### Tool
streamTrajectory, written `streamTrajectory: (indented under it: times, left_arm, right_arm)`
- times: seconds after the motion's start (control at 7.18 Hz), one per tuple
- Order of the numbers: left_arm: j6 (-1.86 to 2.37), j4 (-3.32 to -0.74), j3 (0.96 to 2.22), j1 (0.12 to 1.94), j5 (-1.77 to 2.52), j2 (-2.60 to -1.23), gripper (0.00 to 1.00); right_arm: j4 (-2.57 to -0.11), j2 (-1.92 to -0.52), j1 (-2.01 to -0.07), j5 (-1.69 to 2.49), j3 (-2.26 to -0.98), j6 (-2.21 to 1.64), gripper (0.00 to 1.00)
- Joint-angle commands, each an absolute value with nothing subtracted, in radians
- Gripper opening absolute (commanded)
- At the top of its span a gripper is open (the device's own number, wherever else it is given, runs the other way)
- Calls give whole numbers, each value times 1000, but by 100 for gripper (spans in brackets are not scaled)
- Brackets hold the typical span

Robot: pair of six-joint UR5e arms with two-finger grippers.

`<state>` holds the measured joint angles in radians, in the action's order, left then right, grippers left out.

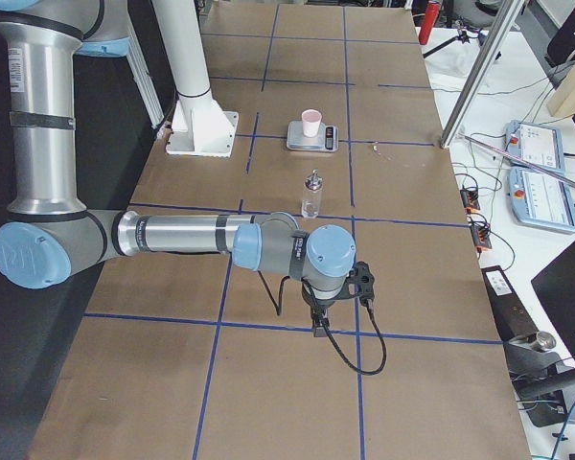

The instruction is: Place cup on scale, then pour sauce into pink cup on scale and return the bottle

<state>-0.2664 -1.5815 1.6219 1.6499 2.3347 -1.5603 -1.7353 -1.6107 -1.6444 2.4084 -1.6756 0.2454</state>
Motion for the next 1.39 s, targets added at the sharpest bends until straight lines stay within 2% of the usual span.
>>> streamTrajectory:
  times: [0.0,1.25]
  left_arm:
    - [-264,-1592,1617,1651,2335,-1562,100]
    - [-74,-1611,1628,1651,2335,-1565,100]
  right_arm:
    - [-1735,-1611,-1651,2408,-1677,245,100]
    - [-1735,-1612,-1687,2404,-1681,128,100]
